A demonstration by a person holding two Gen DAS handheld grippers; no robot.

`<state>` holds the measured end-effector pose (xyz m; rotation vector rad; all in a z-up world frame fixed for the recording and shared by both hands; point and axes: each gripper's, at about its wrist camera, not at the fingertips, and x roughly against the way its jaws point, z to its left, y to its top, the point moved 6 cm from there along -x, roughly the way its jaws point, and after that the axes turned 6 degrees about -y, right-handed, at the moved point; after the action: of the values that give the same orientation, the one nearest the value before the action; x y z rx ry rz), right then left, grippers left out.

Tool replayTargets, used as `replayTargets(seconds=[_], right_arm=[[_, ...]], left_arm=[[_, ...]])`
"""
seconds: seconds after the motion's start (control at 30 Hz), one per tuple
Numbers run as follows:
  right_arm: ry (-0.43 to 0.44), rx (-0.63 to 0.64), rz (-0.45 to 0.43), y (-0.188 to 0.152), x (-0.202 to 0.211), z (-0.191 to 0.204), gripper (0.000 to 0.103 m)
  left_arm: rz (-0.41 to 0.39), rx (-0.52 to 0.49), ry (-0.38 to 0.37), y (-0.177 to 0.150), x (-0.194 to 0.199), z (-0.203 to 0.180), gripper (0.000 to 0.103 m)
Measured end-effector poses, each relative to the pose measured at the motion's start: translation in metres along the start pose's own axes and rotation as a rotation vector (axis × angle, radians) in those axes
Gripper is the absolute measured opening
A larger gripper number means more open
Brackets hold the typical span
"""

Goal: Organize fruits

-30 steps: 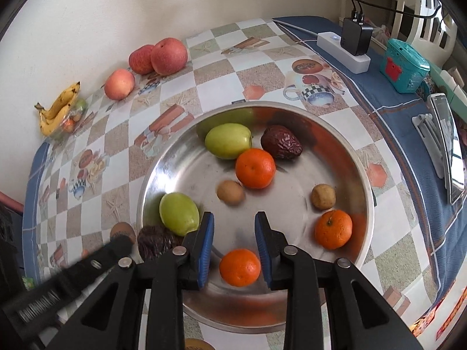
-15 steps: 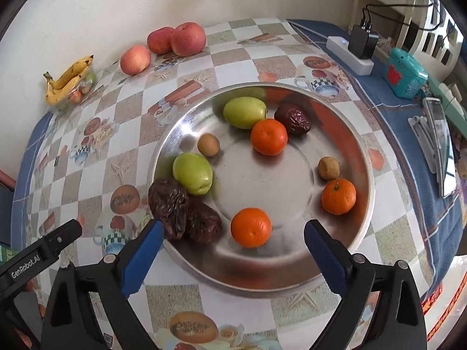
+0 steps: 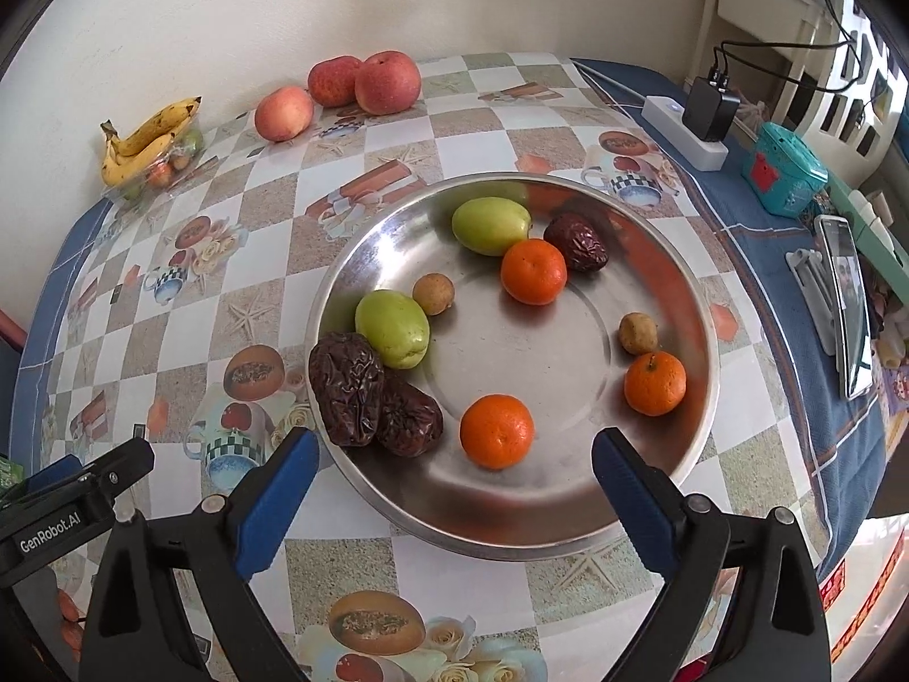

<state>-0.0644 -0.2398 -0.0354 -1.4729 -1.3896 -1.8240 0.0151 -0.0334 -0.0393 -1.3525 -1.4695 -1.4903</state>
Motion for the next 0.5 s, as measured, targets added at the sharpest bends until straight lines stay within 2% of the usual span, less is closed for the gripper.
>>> replayTargets(seconds=[0.17,0.3,0.5], right_arm=[[0.002,0.021,-0.014,0.002,0.003,0.006,0.097],[0.0,0.04,-0.019,0.003,0.005,0.01,0.097],[-0.002,0.05,-0.026,0.004,0.007,0.012,0.097]], left_arm=[[-0.008,-0.01,0.021,0.0,0.003,0.001,0.103],[-0.03,-0.009,0.077,0.0,0.008,0.004,0.103],[-0.025,0.001,0.086,0.002,0.009,0.006,0.103]])
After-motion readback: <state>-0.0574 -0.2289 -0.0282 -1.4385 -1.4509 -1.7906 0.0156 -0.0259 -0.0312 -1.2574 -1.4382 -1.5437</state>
